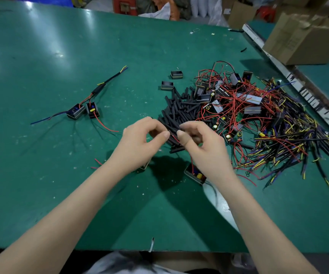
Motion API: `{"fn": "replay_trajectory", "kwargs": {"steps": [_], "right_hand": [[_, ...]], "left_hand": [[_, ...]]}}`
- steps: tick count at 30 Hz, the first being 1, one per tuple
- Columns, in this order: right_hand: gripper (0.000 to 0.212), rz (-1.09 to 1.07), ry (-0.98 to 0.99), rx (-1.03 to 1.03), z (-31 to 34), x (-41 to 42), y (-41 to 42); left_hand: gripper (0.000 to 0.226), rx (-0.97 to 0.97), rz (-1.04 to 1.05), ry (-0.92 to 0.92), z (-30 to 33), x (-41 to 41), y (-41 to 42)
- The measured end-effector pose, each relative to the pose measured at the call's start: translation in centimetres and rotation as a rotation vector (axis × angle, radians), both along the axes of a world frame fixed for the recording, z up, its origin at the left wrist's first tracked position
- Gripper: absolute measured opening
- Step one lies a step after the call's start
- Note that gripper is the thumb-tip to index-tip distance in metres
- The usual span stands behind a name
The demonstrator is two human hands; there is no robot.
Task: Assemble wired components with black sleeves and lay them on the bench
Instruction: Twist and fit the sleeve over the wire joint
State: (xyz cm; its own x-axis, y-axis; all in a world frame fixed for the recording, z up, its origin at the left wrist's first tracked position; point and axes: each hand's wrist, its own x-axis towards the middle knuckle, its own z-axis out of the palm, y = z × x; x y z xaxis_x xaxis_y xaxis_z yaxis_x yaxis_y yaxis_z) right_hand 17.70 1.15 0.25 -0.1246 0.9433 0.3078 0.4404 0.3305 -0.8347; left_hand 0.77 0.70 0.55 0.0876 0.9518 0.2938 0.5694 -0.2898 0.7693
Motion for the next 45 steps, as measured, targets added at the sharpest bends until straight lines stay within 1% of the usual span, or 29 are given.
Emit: {"fn": "replay_trajectory", "kwargs": {"steps": [2,3,4,6,9,11,13,15,17,19,21,23,27,29,31,32,34,39,41,42,43,44,45], "right_hand": [[0.011,-0.025,-0.165,0.318,-0.4,0.0,-0.6],[0.014,-0.024,-0.234,0.421,-0.8,-0.1,-0.8],[0.017,-0.032,-0.29,0.486,-1.1,-0.2,-0.9],[0.02,-0.073,-0.352,0.527,-1.6,-0.7,-1.1],[0.02,-0.095,-0.302,0.486,-1.7,-1.2,-1.2],[0.018,-0.065,-0.194,0.402,-1.4,-1.3,-1.3],[0.015,-0.059,-0.077,0.266,-1.1,-1.3,-1.2],[0.014,-0.063,0.055,0.062,-0.7,-1.3,-1.2],[0.014,-0.032,0.244,-0.144,-0.4,-1.4,-1.2],[0.014,-0.037,0.391,-0.248,-0.4,-1.6,-1.1],[0.014,-0.082,0.486,-0.263,-0.4,-2.0,-1.1],[0.016,-0.144,0.569,-0.216,-0.5,-2.5,-1.3],[0.018,-0.229,0.667,-0.158,-1.1,-3.7,-1.9],[0.019,-0.237,0.719,-0.165,-1.4,-3.9,-2.0],[0.019,-0.225,0.753,-0.182,-1.7,-3.9,-2.1],[0.019,-0.221,0.737,-0.176,-1.8,-3.8,-2.2],[0.021,-0.22,0.609,-0.123,-1.8,-3.6,-2.5],[0.033,-0.156,0.133,0.065,-1.4,-2.6,-2.9],[0.042,-0.123,-0.113,0.135,-1.3,-2.1,-2.9],[0.046,-0.095,-0.204,0.147,-1.1,-1.9,-2.9],[0.046,-0.059,-0.231,0.132,-0.8,-1.6,-2.9],[0.042,-0.023,-0.176,0.085,-0.5,-1.4,-2.8],[0.036,0.006,-0.044,-0.001,0.1,-1.2,-2.6]], "left_hand": [[0.02,-0.115,-0.038,-0.107,0.5,-0.1,0.1],[0.02,-0.17,-0.063,-0.156,0.7,-0.1,0.1],[0.019,-0.217,-0.087,-0.207,0.7,-0.1,0.1],[0.016,-0.292,-0.115,-0.296,0.8,0.0,0.2],[0.014,-0.299,-0.143,-0.328,0.6,-0.1,0.1],[0.013,-0.262,-0.158,-0.265,0.6,-0.4,0.0],[0.011,-0.259,-0.174,-0.225,0.5,-0.7,-0.1],[0.013,-0.295,-0.184,-0.246,0.2,-1.0,-0.2],[0.014,-0.327,-0.16,-0.27,-0.1,-1.1,-0.3],[0.013,-0.33,-0.14,-0.312,-0.3,-0.9,-0.4],[0.011,-0.314,-0.133,-0.362,-0.4,-0.4,-0.6],[0.011,-0.28,-0.117,-0.37,-0.5,0.4,-0.9],[0.017,-0.143,-0.011,-0.267,-1.1,2.0,-1.5],[0.016,-0.123,0.039,-0.308,-1.3,2.4,-1.7],[0.014,-0.148,0.042,-0.36,-1.3,2.5,-1.7],[0.015,-0.162,0.034,-0.378,-1.3,2.5,-1.6],[0.019,-0.181,0.025,-0.417,-1.2,2.6,-1.6],[0.022,-0.277,0.006,-0.657,-0.8,2.9,-1.6],[0.023,-0.301,0.021,-0.678,-0.7,2.8,-1.6],[0.023,-0.306,0.038,-0.668,-0.7,2.7,-1.6],[0.024,-0.308,0.056,-0.648,-0.7,2.6,-1.5],[0.025,-0.309,0.064,-0.624,-0.7,2.5,-1.5],[0.025,-0.311,0.059,-0.602,-0.7,2.5,-1.5]]}}
